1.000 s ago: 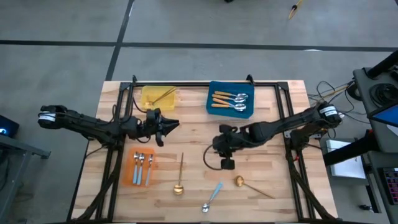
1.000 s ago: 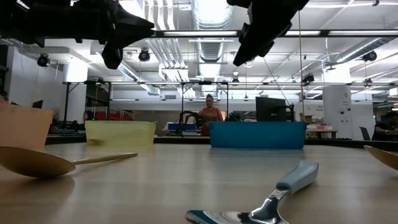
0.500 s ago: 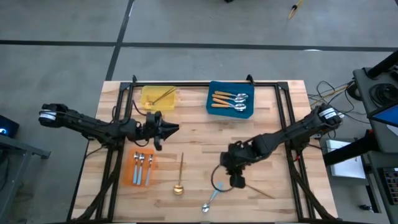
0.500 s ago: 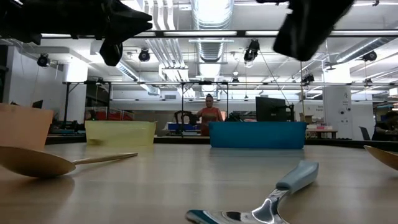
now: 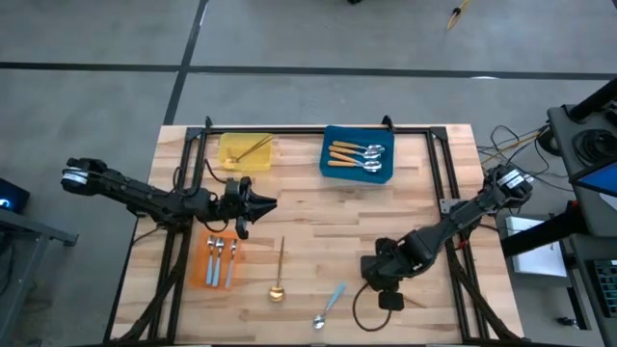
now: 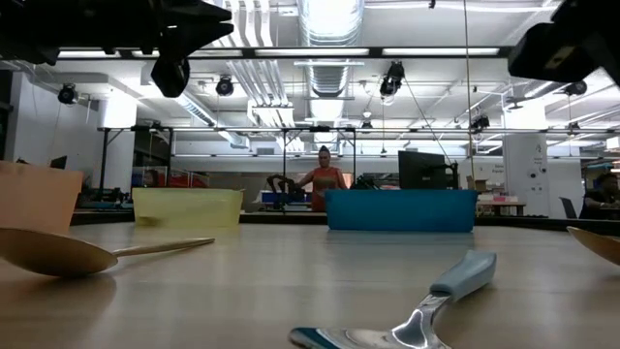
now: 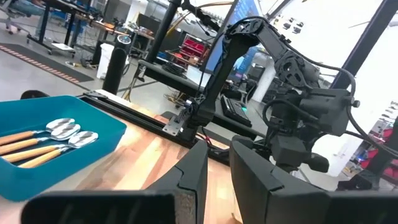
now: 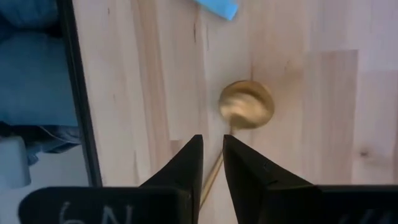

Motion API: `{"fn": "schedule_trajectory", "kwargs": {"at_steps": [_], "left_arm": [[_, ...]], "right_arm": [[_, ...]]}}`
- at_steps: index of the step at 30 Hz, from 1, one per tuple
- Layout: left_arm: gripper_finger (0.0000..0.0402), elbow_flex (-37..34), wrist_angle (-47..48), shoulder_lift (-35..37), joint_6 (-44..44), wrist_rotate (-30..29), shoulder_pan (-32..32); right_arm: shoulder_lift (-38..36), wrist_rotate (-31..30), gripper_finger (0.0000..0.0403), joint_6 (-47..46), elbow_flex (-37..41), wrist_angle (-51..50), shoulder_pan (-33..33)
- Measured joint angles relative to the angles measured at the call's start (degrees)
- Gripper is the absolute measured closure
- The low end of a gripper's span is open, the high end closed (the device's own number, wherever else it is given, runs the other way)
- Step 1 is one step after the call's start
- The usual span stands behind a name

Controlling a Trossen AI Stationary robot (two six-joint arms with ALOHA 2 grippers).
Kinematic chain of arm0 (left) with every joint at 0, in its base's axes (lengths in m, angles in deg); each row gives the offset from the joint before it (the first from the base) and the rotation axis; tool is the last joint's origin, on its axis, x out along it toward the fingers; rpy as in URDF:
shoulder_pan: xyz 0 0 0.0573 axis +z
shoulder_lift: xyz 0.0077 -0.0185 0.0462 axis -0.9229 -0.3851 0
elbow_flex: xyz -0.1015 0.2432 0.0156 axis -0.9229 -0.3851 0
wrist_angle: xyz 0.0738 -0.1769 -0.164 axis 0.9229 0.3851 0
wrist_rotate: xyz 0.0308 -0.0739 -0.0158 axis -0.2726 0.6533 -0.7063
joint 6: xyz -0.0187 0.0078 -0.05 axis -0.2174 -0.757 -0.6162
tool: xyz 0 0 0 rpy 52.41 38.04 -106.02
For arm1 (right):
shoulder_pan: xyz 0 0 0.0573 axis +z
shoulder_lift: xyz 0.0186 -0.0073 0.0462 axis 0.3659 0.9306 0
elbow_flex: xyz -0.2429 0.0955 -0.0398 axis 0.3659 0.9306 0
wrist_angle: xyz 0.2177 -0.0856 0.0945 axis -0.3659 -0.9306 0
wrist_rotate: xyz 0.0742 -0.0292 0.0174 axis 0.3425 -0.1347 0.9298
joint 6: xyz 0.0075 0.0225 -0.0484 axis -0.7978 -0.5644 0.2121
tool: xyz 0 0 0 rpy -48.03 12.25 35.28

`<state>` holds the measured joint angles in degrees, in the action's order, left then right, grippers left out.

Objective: Sort silverware by color (type)
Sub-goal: Put the gold spoon into the yellow bin

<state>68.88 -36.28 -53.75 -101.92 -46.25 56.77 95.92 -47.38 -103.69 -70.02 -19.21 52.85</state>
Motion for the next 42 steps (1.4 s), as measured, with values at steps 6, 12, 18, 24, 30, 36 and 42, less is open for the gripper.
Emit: {"fn": "schedule_trajectory", "kwargs": {"at_steps": [6,12,18,24,30,36,42], "left_arm": [[0.0351,-0.02,-0.02,0.0,0.21,-3.91,-2.84],[0.0351,-0.02,-0.04,0.0,1.58,-6.6,-5.84],[0.0351,-0.02,-0.08,0.0,1.76,-8.84,-7.88],[0.0351,-0.01,-0.09,0.0,1.76,-8.86,-8.79],[0.0351,-0.02,-0.07,0.0,2.25,-9.78,-9.8],[0.0351,-0.01,-0.07,0.0,2.81,-10.72,-10.95],[0.0351,-0.01,-0.14,0.0,3.25,-11.3,-11.76]], "right_arm": [[0.0,0.02,0.0356,-10.48,0.0,0.01,1.09],[0.0,-1.18,0.0336,-15.68,0.22,0.06,2.41],[0.06,-4.81,0.0293,-12.85,0.99,0.01,5.12],[0.15,-6.96,0.0267,-5.84,4.57,0.19,9.09],[0.2,-8.33,0.0261,-13.57,9.88,2.9,10.05],[0.28,-8.16,0.0264,-17.0,14.47,8.48,11.04],[2.29,-9.23,0.0266,-18.26,15.78,13.24,11.63]]}}
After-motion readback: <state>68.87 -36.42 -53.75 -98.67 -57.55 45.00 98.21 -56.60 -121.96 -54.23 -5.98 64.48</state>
